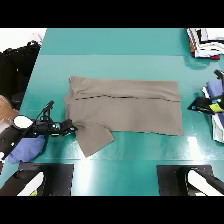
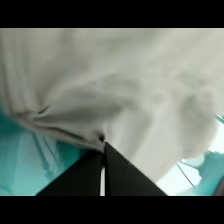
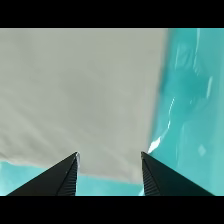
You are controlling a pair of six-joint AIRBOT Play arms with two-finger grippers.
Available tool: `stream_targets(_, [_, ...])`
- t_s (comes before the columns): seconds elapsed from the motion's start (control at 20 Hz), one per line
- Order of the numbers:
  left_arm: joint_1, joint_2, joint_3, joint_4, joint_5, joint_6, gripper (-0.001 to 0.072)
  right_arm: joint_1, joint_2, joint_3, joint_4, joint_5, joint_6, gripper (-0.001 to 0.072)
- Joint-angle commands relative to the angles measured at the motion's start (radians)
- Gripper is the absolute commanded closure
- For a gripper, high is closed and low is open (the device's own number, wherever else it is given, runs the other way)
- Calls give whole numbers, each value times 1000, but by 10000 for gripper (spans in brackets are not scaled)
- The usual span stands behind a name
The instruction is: Fold the shirts.
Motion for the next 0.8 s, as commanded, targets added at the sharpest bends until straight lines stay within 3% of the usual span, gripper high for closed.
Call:
stream_targets(0.0, [0, 1, 72, -11, -55, 47, 683, -177, 0, -90, 6, 78, -9, 266])
stream_targets(0.3, [0, 1, 90, -9, -51, 59, 683, -342, 0, -414, 153, -46, -112, 266])
stream_targets(0.65, [0, 1, 90, -8, -50, 59, 682, -245, -20, -463, 207, -167, -113, 269])
stream_targets(0.75, [0, 1, 90, -7, -49, 60, 682, -193, -65, -463, 222, -181, -113, 319])
